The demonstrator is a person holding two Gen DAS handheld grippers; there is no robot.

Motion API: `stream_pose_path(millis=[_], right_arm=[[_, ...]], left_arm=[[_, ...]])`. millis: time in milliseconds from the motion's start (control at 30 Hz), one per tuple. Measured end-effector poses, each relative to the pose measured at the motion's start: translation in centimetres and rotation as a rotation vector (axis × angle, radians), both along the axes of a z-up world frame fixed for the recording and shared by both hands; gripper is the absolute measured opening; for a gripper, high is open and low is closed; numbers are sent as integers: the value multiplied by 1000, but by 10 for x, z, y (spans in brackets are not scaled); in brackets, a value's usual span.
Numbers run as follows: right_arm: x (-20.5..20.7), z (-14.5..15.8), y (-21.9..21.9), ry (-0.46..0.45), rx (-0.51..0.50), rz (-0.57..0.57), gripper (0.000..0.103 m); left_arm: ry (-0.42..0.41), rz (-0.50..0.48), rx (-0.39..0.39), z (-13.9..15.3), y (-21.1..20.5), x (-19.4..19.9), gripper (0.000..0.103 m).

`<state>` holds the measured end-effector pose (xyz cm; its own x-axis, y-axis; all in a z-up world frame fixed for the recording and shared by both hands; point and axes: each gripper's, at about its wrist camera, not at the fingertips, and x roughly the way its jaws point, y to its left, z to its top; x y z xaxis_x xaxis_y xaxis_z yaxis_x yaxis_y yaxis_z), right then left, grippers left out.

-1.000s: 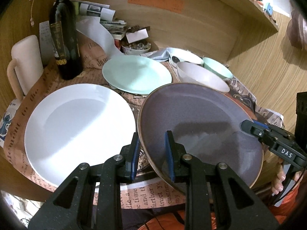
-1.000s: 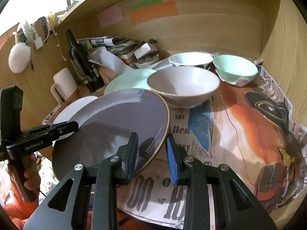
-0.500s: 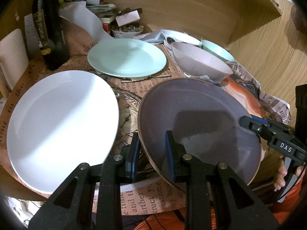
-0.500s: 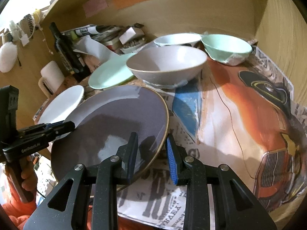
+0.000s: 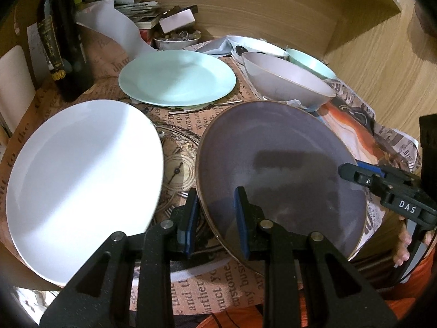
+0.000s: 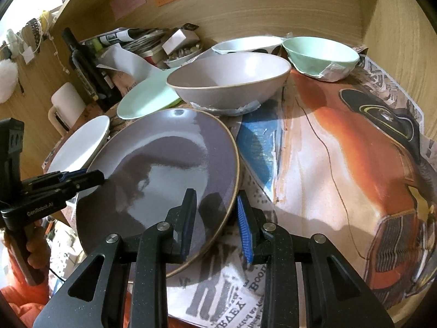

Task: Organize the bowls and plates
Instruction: 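Lower the dark brown plate flat onto the table and open both tools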

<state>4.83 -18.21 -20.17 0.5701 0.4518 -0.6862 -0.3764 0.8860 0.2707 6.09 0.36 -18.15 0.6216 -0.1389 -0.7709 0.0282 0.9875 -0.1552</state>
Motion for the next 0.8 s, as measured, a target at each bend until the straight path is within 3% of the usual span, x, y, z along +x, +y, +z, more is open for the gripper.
stream_pose_path(millis=[167, 300, 367, 433, 600, 733, 800], right_arm=[[-6, 9, 0, -70, -47, -41, 29], [-12, 27, -4, -138, -34, -61, 37], [-15, 35, -3, -168, -28, -61, 44], [-19, 44, 1, -205, -17, -56, 50], [-25, 60, 17, -266, 17, -24, 59], [-29, 66, 35, -293, 32, 12, 59], [-30, 69, 45, -299, 49, 34, 63]], left_arm=[[-10, 10, -7, 3, 2, -1, 27], [-91, 27, 39, 21, 1, -10, 34], [-148, 26, 57, 35, 1, -18, 50], [-201, 33, 75, 46, 1, -25, 59], [-285, 69, 117, 69, 7, -37, 71], [-331, 113, 126, 79, 21, -47, 86], [-348, 139, 132, 82, 30, -52, 89]])
